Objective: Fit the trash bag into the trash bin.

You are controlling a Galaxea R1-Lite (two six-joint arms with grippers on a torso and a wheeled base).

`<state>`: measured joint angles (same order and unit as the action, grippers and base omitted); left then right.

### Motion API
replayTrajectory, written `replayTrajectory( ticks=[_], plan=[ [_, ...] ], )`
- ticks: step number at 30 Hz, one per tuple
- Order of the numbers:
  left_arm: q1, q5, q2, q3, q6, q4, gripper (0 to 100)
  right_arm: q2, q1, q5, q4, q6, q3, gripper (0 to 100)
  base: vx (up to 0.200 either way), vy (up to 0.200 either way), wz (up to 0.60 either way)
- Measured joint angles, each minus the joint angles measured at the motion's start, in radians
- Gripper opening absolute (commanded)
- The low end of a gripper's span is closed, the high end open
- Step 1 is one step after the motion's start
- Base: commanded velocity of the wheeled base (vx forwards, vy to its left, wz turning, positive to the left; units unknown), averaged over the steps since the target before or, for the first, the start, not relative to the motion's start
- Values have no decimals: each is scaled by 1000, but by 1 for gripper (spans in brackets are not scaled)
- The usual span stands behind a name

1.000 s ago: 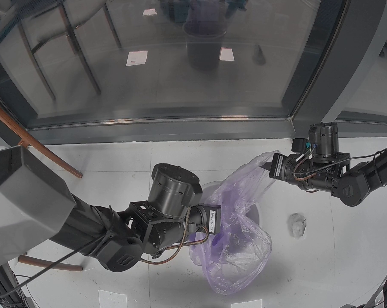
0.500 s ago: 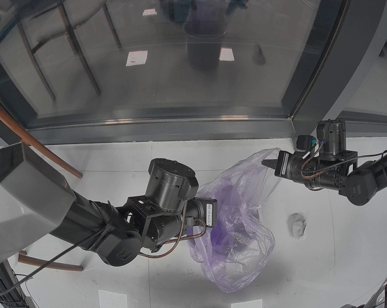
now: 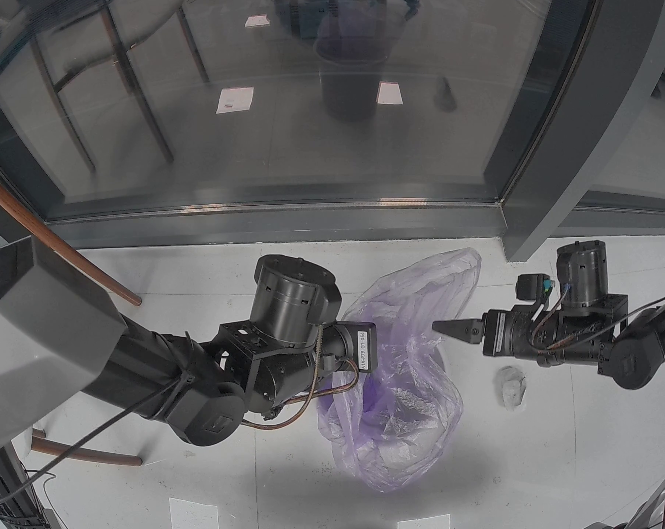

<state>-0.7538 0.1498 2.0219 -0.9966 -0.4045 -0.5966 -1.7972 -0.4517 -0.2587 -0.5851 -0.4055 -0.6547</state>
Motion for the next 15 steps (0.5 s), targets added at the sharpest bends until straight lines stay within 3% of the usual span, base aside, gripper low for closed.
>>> replayTrajectory(
  ticks=[13, 14, 15],
  plan=[
    [4, -1, 0, -1, -2, 0, 0, -68, -83, 5, -107, 5, -3, 100, 0, 0, 0],
    [4, -1, 0, -1, -3, 0, 0, -80, -85, 5, -126, 5, -4, 0, 0, 0, 0],
    [4, -1, 0, 0, -3, 0, 0, -88, -86, 4, -139, 5, -4, 0, 0, 0, 0]
  ],
)
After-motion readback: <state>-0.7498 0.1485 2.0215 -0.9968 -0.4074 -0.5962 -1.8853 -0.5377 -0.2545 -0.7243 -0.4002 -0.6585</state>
